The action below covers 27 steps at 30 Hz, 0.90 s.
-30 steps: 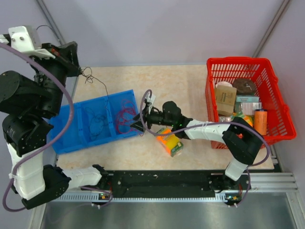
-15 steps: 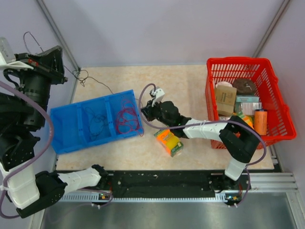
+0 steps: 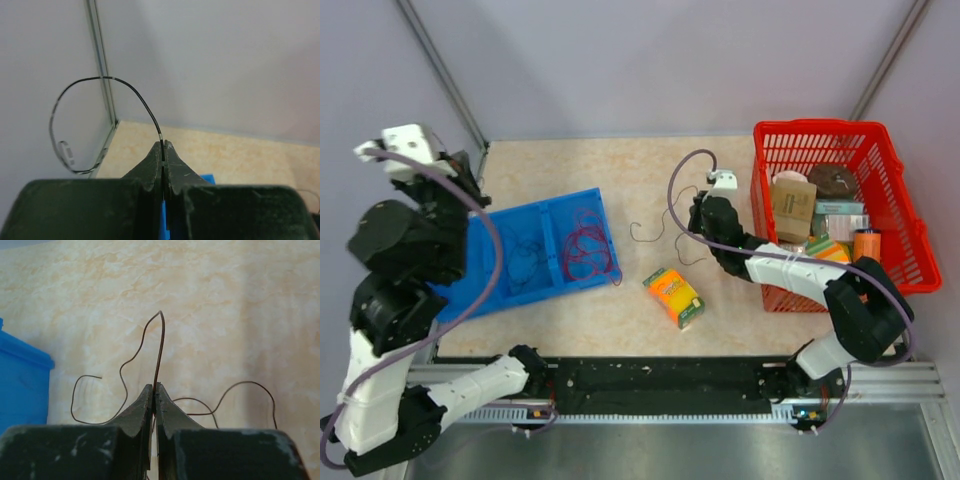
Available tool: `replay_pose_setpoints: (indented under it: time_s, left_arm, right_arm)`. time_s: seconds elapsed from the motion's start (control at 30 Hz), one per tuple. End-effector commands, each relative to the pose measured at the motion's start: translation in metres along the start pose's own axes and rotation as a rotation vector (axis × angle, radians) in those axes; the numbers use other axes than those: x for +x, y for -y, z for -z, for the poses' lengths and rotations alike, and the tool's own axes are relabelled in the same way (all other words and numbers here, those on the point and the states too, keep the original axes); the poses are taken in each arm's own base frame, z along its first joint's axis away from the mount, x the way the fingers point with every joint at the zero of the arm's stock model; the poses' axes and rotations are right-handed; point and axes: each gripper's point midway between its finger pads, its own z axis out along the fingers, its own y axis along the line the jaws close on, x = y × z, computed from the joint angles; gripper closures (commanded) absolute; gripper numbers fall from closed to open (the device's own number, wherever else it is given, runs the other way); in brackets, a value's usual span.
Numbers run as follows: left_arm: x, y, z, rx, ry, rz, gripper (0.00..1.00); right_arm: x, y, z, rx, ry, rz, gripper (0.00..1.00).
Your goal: Untangle the cables
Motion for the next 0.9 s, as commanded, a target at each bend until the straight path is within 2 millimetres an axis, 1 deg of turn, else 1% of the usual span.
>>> replay_pose_setpoints:
  time_s: [0.0,0.03,0.07,0.17,0.3,0.4,0.43,0.47,0.5,0.57,0.67,0.7,0.73,0.77,0.8,0.83,0.87]
  left_arm:
    - [0.097,0.025,-0.027,-0.015,-0.201,-0.139,1.00]
    - [0.119,0.029,-0.034,-0.002,-0.251,-0.103,1.00]
    - [0.145,0.028,-0.043,0.015,-0.312,-0.064,1.00]
    - [0.206,0.011,-0.058,-0.020,-0.417,0.037,1.00]
    - [0.269,-0.005,-0.065,-0.076,-0.524,0.178,1.00]
    - [0.303,-0.020,-0.074,-0.102,-0.579,0.284,1.00]
    - [0.311,-0.033,-0.078,-0.126,-0.584,0.335,1.00]
    - [0.321,-0.032,-0.079,-0.105,-0.607,0.388,1.00]
    - [0.331,-0.037,-0.079,-0.115,-0.631,0.423,1.00]
    - [0.345,-0.044,-0.078,-0.146,-0.658,0.456,1.00]
    - [0.360,-0.049,-0.073,-0.163,-0.687,0.474,1.00]
    - [0.365,-0.051,-0.068,-0.187,-0.716,0.480,0.88]
    - [0.365,-0.051,-0.065,-0.193,-0.738,0.485,0.63]
    - [0.364,-0.045,-0.061,-0.172,-0.766,0.494,0.37]
    - [0.358,-0.040,-0.059,-0.145,-0.782,0.496,0.06]
    - [0.350,-0.034,-0.058,-0.115,-0.785,0.508,0.02]
    - [0.344,-0.028,-0.057,-0.085,-0.776,0.522,0.01]
  right_arm:
    - [-0.016,-0.012,0.011,-0.063,0.051,0.002,1.00]
    - [-0.015,-0.011,0.011,-0.062,0.048,0.003,1.00]
    - [-0.014,-0.011,0.011,-0.062,0.048,0.003,1.00]
    - [-0.015,-0.011,0.014,-0.072,0.052,0.010,1.00]
    - [-0.020,-0.014,0.018,-0.103,0.081,0.006,1.00]
    - [-0.022,-0.015,0.020,-0.118,0.094,0.006,1.00]
    - [-0.023,-0.016,0.021,-0.124,0.098,0.006,1.00]
    - [-0.023,-0.016,0.020,-0.126,0.098,0.006,1.00]
    - [-0.022,-0.016,0.020,-0.127,0.097,0.007,1.00]
    - [-0.021,-0.016,0.019,-0.128,0.095,0.009,1.00]
    - [-0.021,-0.017,0.019,-0.134,0.094,0.008,1.00]
    - [-0.022,-0.019,0.019,-0.143,0.092,0.008,1.00]
    - [-0.021,-0.021,0.019,-0.154,0.085,0.012,1.00]
    - [-0.022,-0.024,0.020,-0.167,0.081,0.014,1.00]
    - [-0.023,-0.027,0.020,-0.184,0.079,0.018,1.00]
    - [-0.024,-0.030,0.022,-0.199,0.077,0.023,1.00]
    - [-0.025,-0.034,0.023,-0.222,0.073,0.026,1.00]
